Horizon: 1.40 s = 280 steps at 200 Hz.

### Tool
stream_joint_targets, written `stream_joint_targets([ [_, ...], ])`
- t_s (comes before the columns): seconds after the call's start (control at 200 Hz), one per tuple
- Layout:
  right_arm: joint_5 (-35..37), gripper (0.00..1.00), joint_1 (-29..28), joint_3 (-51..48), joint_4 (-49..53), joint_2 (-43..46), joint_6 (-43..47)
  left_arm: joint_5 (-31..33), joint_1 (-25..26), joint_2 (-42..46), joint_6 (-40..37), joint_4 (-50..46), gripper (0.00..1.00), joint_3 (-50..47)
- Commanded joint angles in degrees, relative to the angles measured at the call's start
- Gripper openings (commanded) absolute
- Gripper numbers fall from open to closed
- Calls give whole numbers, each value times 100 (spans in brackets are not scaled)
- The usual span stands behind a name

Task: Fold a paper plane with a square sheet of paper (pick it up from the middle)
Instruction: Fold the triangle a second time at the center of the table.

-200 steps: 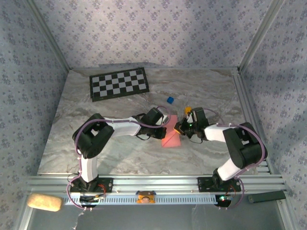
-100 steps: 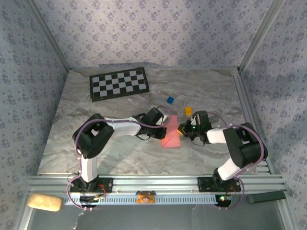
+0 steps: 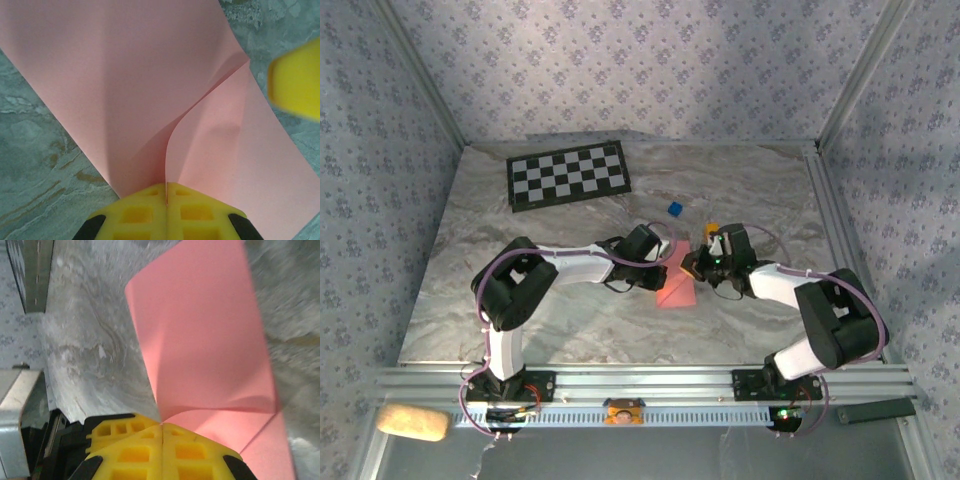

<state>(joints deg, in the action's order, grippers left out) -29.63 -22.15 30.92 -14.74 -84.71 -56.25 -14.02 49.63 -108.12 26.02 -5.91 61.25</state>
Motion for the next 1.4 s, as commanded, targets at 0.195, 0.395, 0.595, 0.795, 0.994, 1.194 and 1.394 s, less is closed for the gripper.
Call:
stream_joint_targets([
  [0.195,-397,5,-252,162,147,-543,142,158,19,-122,-80,-349,0,62],
  [0.395,-143,4,-290,49,346,-664,272,160,13,-111,-71,-334,0,38],
  [0.595,73,3,-189,-211,220,-895,181,156,13,-112,-71,-356,1,83],
  [0.795,238,2,-182,-285,266,-858,132,186,-3,-16,-6,-438,7,183],
  [0.994,309,2,-149,-328,284,-776,86,229,-166,338,229,-663,24,306],
  [1.194,318,2,-158,-324,193,-775,-8,151,-324,899,543,-956,31,275],
  [1.394,356,2,-167,-344,205,-741,-44,-1055,-314,1038,633,-642,11,197],
])
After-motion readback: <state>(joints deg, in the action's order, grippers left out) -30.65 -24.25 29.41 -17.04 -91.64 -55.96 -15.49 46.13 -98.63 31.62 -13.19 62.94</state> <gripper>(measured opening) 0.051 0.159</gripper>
